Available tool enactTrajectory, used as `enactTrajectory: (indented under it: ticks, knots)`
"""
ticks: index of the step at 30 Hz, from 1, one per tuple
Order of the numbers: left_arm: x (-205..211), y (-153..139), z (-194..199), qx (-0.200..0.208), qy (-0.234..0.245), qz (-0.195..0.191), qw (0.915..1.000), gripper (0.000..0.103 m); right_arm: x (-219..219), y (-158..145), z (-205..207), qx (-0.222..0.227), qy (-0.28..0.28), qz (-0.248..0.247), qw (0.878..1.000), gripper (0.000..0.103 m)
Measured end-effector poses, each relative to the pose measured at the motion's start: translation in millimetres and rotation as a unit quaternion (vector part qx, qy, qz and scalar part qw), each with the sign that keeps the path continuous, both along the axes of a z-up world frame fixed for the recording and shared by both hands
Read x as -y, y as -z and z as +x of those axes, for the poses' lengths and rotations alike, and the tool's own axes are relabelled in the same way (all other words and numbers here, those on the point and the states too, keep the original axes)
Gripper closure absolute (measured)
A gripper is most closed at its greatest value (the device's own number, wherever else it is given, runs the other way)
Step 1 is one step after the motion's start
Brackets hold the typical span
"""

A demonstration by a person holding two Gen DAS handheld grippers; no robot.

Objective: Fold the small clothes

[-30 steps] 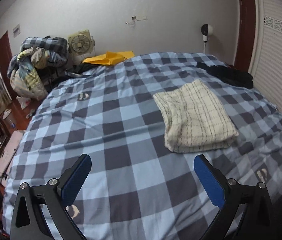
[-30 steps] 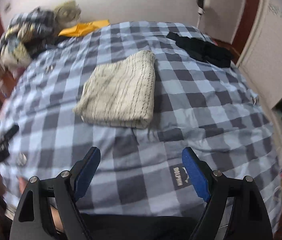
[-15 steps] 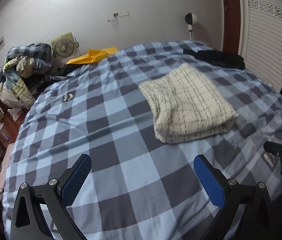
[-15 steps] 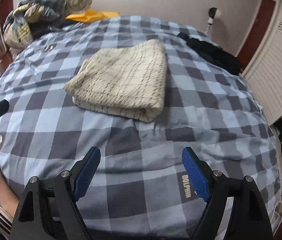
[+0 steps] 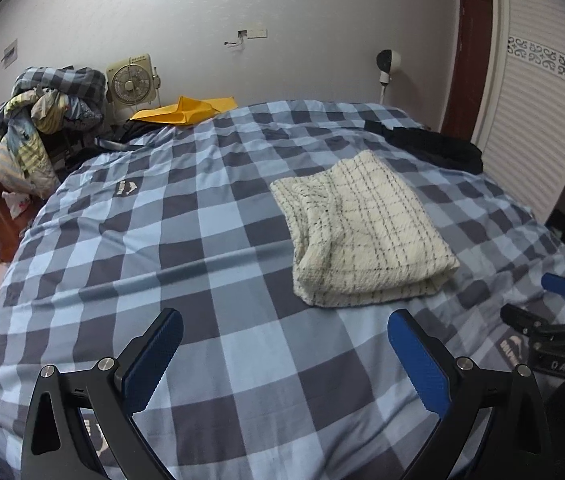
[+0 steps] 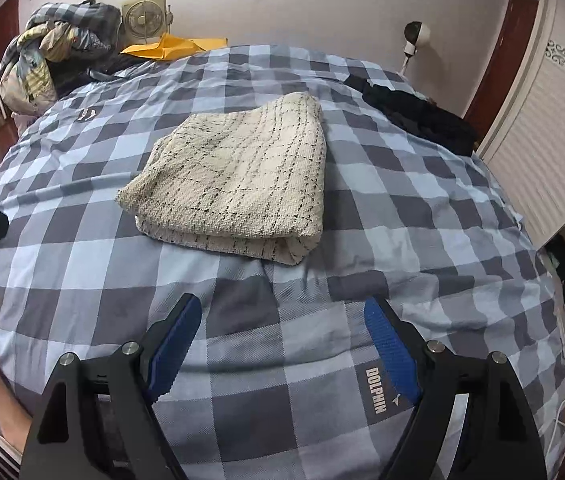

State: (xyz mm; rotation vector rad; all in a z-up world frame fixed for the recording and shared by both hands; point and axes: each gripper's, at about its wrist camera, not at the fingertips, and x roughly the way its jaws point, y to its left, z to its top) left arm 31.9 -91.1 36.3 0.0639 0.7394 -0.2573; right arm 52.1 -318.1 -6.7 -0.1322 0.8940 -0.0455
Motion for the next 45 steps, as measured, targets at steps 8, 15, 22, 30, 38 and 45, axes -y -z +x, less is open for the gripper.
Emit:
enactTrajectory:
  ticks: [8, 15, 22, 30, 38, 45]
  knots:
    - [-0.9, -2.9, -1.5, 0.003, 0.000, -0.002, 1.0000, 0.000, -1.1, -3.7, -1.6, 0.013, 0.002, -0.010, 1.000, 0.021]
    - [0.4, -5.0, -2.9, 0.008, 0.000, 0.004, 1.0000, 0.000, -1.3, -4.8, -2.3, 0.016, 0.007, -0.011, 1.000, 0.021]
    - [0.8, -4.9, -2.9, 0.008, 0.000, 0.005, 1.0000, 0.000, -1.1, -4.9, -2.7, 0.018, 0.010, -0.009, 1.000, 0.021]
    - [2.2, -5.2, -3.1, 0.007, 0.006, 0.012, 0.9999, 0.000, -2.3, -5.3, -3.1, 0.018, 0.013, -0.008, 1.000, 0.021]
    - [8.0, -3.2, -4.8, 0.006, 0.015, 0.043, 0.9989, 0.000, -1.4, -5.6, -3.6, 0.018, 0.016, -0.007, 1.000, 0.021]
    - [8.1, -2.5, -5.5, 0.006, 0.017, 0.045, 0.9988, 0.000, -3.8, -6.9, -4.5, 0.020, 0.021, -0.007, 1.000, 0.021]
